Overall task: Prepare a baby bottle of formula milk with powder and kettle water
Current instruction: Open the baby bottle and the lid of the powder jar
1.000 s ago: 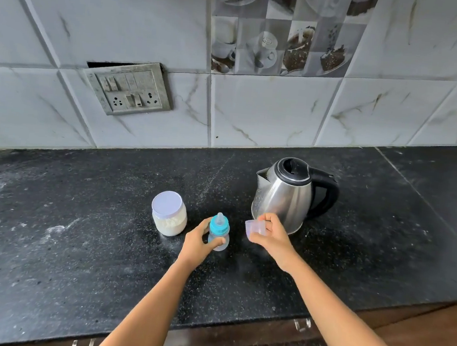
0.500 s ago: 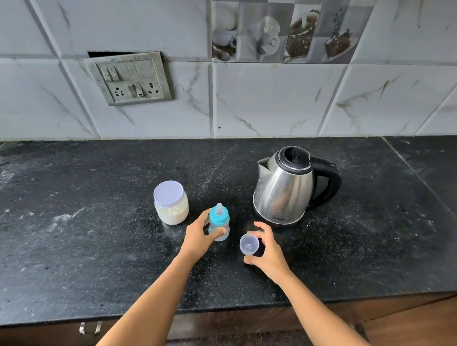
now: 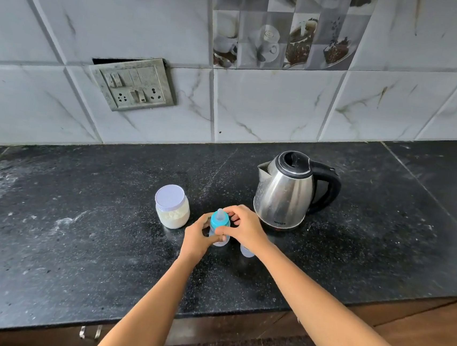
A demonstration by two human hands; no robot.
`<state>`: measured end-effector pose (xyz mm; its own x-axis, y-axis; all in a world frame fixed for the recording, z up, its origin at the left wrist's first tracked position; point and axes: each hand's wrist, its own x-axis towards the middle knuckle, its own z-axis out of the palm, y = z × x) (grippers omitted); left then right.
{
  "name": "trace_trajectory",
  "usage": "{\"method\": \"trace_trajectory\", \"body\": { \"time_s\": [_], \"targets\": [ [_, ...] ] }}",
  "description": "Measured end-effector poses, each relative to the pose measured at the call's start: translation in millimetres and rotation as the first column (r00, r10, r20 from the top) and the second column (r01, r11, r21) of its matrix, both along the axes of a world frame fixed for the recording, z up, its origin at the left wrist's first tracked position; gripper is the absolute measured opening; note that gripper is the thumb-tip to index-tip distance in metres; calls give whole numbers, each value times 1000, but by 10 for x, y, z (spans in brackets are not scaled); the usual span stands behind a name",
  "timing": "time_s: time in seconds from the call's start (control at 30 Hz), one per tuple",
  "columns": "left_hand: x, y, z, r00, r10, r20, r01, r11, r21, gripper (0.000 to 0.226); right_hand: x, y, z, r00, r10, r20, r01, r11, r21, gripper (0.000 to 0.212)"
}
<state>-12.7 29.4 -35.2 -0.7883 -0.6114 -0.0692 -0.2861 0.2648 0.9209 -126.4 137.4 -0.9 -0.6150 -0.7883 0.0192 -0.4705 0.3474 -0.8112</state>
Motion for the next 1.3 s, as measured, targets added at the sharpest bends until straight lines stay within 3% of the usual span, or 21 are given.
{"method": "trace_trajectory", "body": {
  "time_s": [0.2, 0.57, 0.83, 0.93, 1.03, 1.13, 1.2, 1.3],
  "targets": [
    [15, -112, -98, 998, -49, 37, 48, 998, 35, 61, -6, -130, -27, 1000, 1, -28, 1, 999, 40, 42],
    [-26, -312, -79, 980, -171, 100, 170, 985, 17, 57, -179, -175, -82, 962, 244, -123, -236, 969, 71, 47],
    [-30, -357, -108, 972, -208, 112, 209, 978, 3, 59, -446, -266, 136, 846, 527, -79, -475, 812, 339, 50],
    [-31, -353, -123, 972, -209, 111, 210, 978, 3, 64, -428, -237, 164, 873, 488, 21, -461, 808, 366, 57],
    [-24, -335, -115, 974, -213, 77, 215, 976, -22, 59, -274, -210, 59, 946, 324, 30, -322, 920, 222, 66],
    [-22, -336, -116, 973, -218, 79, 219, 976, -8, 56, -160, -187, -37, 977, 215, 7, -214, 971, 104, 55],
    [-24, -345, -131, 974, -211, 87, 212, 977, 1, 57, -163, -168, -23, 973, 226, 42, -229, 968, 100, 53],
    [-18, -346, -140, 973, -213, 84, 213, 977, 3, 61, -196, -137, 18, 944, 302, 133, -319, 938, 136, 66]
  ]
}}
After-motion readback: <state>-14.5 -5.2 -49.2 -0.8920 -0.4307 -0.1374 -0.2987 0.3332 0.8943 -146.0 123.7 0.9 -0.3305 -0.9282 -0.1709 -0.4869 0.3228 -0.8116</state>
